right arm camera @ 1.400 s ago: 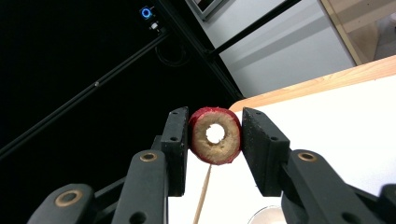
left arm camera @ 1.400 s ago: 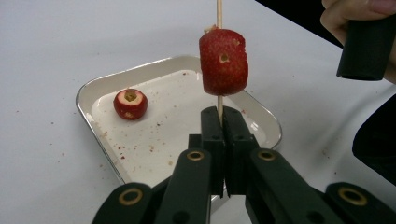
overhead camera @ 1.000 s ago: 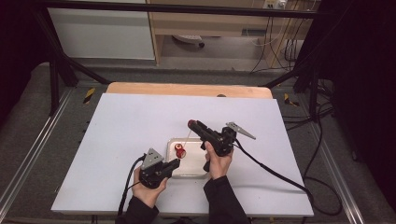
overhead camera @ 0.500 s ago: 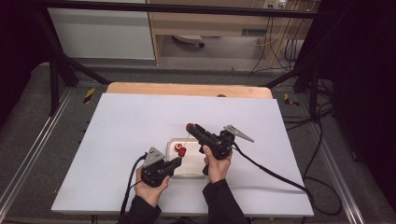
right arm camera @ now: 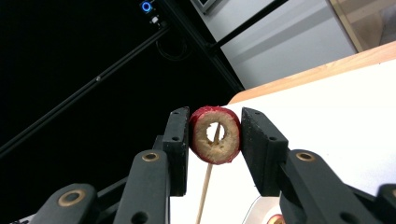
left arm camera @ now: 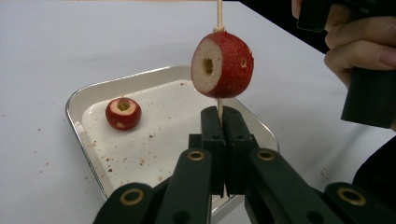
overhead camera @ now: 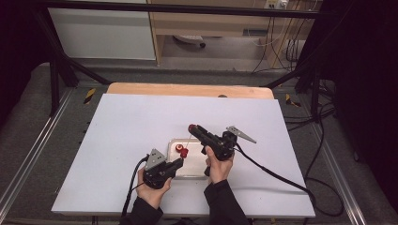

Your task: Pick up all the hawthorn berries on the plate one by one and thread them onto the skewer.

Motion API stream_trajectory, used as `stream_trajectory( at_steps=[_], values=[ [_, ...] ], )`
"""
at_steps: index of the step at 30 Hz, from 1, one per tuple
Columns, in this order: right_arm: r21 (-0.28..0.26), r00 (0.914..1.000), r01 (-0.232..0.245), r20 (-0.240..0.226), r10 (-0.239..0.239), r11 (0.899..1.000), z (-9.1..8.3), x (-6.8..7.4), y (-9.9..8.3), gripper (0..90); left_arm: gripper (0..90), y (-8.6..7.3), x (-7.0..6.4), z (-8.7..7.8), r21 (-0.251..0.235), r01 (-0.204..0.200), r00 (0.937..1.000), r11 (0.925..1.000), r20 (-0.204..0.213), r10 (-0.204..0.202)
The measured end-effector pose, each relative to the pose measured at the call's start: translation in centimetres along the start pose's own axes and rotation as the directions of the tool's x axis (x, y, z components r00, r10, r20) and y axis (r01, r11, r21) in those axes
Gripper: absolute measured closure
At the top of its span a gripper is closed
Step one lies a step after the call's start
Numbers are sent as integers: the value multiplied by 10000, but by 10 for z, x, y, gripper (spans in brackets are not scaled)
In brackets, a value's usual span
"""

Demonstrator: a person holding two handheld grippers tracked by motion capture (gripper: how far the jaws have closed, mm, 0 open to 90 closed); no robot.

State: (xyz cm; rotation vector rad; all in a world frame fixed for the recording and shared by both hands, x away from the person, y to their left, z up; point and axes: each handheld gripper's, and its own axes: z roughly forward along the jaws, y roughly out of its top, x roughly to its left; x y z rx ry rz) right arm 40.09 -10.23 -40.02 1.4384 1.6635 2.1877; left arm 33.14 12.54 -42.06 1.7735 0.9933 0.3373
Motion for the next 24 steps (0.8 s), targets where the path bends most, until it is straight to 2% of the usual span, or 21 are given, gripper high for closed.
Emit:
stream_trajectory(
  at_steps=[6, 13, 17, 24],
  values=[
    [-512, 9994, 347, 3, -347, 9981, 0, 1, 1, 645, 891, -2, -2, -1, 7, 107, 9999, 9999, 104, -107],
    [-362, 9991, 378, -179, -385, 9986, -1, 1, -1, 645, 891, 1, -5, 0, -113, 222, 9997, 9997, 46, -221],
    [109, 9989, 353, -317, -349, 9993, -2, 2, -5, 646, 891, 4, -4, 2, -251, 278, 9996, 9993, 54, -276],
    [556, 9986, 391, -375, -370, 9977, -3, 4, -11, 645, 890, 13, -1, 6, -270, 229, 9997, 9994, 27, -228]
  ],
)
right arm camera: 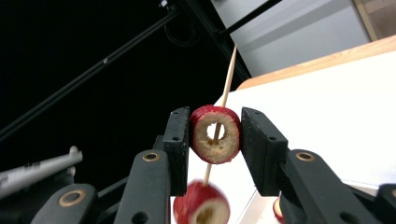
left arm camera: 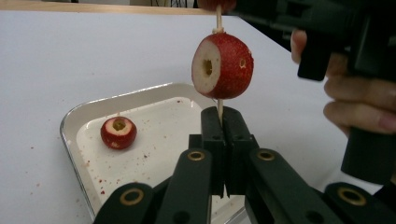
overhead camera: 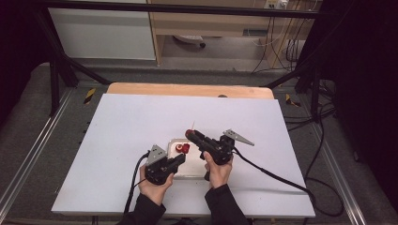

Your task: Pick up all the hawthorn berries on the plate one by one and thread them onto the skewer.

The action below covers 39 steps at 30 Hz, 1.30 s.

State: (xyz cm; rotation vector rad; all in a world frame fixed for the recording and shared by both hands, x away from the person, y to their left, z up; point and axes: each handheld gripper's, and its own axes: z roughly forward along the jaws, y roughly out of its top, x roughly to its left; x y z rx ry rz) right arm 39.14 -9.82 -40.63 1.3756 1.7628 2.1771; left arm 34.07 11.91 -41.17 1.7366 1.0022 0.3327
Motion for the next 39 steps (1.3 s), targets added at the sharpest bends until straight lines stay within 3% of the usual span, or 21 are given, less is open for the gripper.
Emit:
stream_trajectory(
  at_steps=[12, 14, 15, 16, 17, 18, 19, 20, 21, 22, 23, 24, 25, 28, 29, 30, 32, 35, 39],
  values=[
    [505, 9996, 282, 22, -283, 9983, -1, 2, -8, 627, 889, -1, 6, 1, 83, -215, 9997, 9997, 97, 214],
    [619, 9979, 616, 148, -627, 9962, -4, 3, -4, 518, 889, -3, 9, 0, 195, -231, 9996, 9995, 152, 228],
    [619, 9979, 616, 148, -627, 9962, -4, 3, -4, 518, 889, -4, 11, -2, 223, -282, 9995, 9994, 113, 280],
    [652, 9965, 776, 246, -793, 9949, -9, 2, 0, 461, 889, -5, 13, -3, 234, -309, 9995, 9992, 86, 307],
    [652, 9965, 776, 246, -793, 9949, -9, 2, 0, 461, 889, -6, 15, -5, 273, -365, 9993, 9990, 94, 362],
    [809, 9936, 996, 445, -1034, 9917, -13, 0, 4, 381, 889, -7, 17, -7, 305, -404, 9991, 9987, 111, 400],
    [809, 9936, 996, 445, -1034, 9917, -13, 0, 4, 381, 889, -8, 19, -9, 378, -408, 9991, 9984, 110, 404],
    [1285, 9890, 1199, 710, -1297, 9844, -18, -2, 7, 306, 889, -9, 21, -11, 452, -454, 9989, 9979, 138, 448],
    [1285, 9890, 1199, 710, -1297, 9844, -18, -2, 7, 306, 889, -10, 23, -13, 540, -599, 9981, 9967, 157, 592],
    [2026, 9806, 1471, 985, -1696, 9682, -20, -6, 9, 252, 888, -12, 24, -14, 650, -733, 9972, 9952, 167, 724],
    [2026, 9806, 1471, 985, -1696, 9682, -20, -6, 9, 252, 888, -13, 26, -16, 770, -803, 9967, 9938, 156, 793],
    [2511, 9653, 1926, 1252, -2291, 9486, -24, -10, 9, 207, 888, -14, 28, -18, 819, -878, 9961, 9928, 78, 875],
    [2511, 9653, 1926, 1252, -2291, 9486, -24, -10, 9, 207, 888, -16, 30, -21, 910, -1002, 9950, 9908, 44, 1002],
    [3325, 9525, 2162, 1346, -2731, 9180, -27, -15, 9, 110, 888, -19, 36, -28, 1123, -1223, 9923, 9861, -54, 1237],
    [3957, 9401, 2372, 1367, -3123, 8872, -27, -18, 9, 87, 888, -20, 39, -31, 1191, -1215, 9924, 9854, -25, 1227],
    [3957, 9401, 2372, 1367, -3123, 8872, -27, -18, 9, 87, 888, -21, 41, -33, 1219, -1223, 9923, 9850, -17, 1235],
    [4558, 9352, 2435, 1238, -3318, 8562, -27, -20, 8, 69, 887, -22, 46, -38, 1375, -1277, 9916, 9822, -12, 1291],
    [5169, 9201, 2637, 1187, -3733, 8144, -27, -22, 8, 68, 887, -25, 55, -45, 1679, -1369, 9902, 9763, -38, 1395],
    [5665, 9072, 2778, 1109, -4058, 7758, -25, -23, 9, 60, 887, -30, 66, -56, 2040, -1475, 9880, 9678, -160, 1539]
  ],
)
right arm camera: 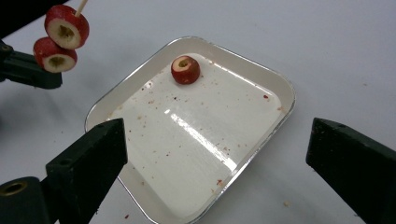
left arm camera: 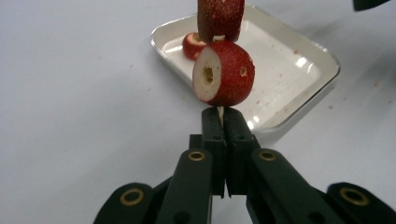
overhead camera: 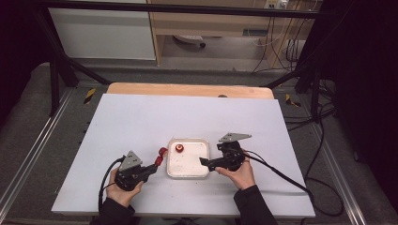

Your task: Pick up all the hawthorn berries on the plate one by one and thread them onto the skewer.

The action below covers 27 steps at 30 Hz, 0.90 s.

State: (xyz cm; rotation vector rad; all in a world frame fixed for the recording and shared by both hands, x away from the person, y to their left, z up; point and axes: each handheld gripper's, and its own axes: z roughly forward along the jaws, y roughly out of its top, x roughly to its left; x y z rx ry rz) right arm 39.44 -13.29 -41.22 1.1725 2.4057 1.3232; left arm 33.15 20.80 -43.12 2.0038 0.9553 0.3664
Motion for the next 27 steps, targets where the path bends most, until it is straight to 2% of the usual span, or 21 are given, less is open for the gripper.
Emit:
stream_trajectory(
  at_steps=[4, 9, 12, 15, 19, 22, 27],
  values=[
    [532, 9994, 352, -40, -351, 9980, 4, 4, 8, 60, 887, -8, 6, -7, 252, -197, 9998, 9995, -43, 198],
    [1229, 9971, 756, -55, -755, 9895, 13, 11, 23, 74, 887, -15, 13, -12, 366, -278, 9994, 9989, 197, 271],
    [1732, 9942, 1071, -130, -1064, 9790, 21, 15, 32, 87, 887, -18, 17, -14, 473, -349, 9993, 9983, 178, 341],
    [2293, 9905, 1360, -135, -1365, 9638, 30, 18, 42, 99, 887, -20, 22, -18, 502, -258, 9996, 9984, 158, 250],
    [2803, 9893, 1428, -127, -1451, 9492, 43, 22, 55, 110, 888, -22, 24, -19, 552, -316, 9995, 9980, 56, 314],
    [3006, 9873, 1543, -111, -1583, 9412, 52, 25, 64, 130, 888, -22, 25, -18, 620, -312, 9995, 9976, 68, 308],
    [3214, 9871, 1570, -212, -1587, 9338, 68, 28, 77, 179, 888, -22, 25, -18, 612, -254, 9997, 9978, 3, 255]
  ],
)
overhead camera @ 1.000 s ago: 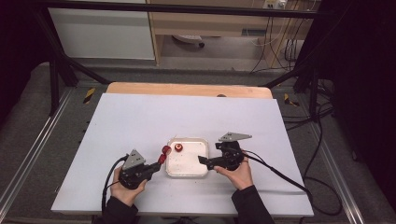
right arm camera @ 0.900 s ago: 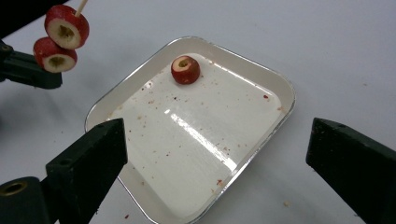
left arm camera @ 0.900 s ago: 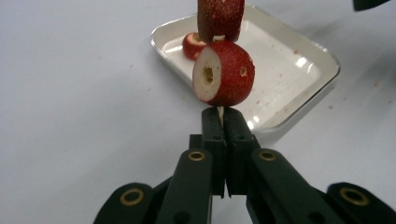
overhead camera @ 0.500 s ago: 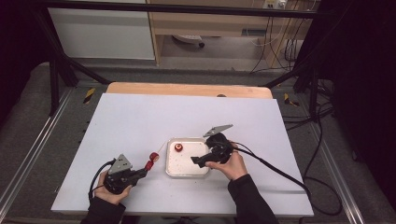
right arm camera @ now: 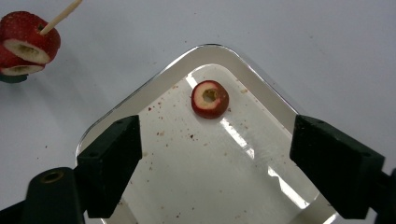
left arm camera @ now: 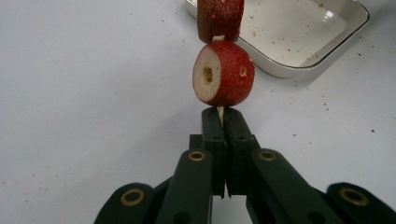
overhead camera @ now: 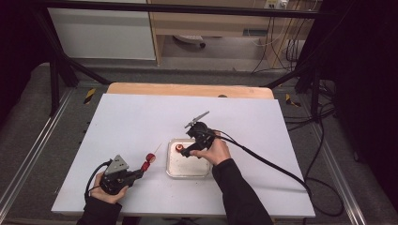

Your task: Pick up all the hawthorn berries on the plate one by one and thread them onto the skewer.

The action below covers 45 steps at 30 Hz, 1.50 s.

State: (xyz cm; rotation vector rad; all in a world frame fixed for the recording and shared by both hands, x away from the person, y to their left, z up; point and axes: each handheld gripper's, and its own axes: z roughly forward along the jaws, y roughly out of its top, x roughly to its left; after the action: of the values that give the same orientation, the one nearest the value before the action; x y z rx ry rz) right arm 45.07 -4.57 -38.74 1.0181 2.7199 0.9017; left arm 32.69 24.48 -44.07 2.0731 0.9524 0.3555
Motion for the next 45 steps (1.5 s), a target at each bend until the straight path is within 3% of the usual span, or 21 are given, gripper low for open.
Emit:
stream_trajectory(
  at_steps=[10, 27, 38, 45],
  values=[
    [954, 9996, 252, -111, -243, 9951, 25, -1, 24, 311, 888, 0, 0, 1, 77, -31, 10000, 10000, -21, 31],
    [2126, 9988, -156, -426, 253, 9770, 51, -7, 38, 510, 888, 0, 0, 1, 102, -79, 10000, 9999, -27, 80],
    [2477, 9985, -100, -498, 230, 9688, 58, -9, 41, 609, 888, 0, 1, 1, 99, -57, 10000, 9999, 4, 57],
    [2552, 9985, -124, -475, 254, 9668, 60, -10, 41, 617, 888, 0, 0, 1, 101, -63, 10000, 9999, 4, 63]
  ],
)
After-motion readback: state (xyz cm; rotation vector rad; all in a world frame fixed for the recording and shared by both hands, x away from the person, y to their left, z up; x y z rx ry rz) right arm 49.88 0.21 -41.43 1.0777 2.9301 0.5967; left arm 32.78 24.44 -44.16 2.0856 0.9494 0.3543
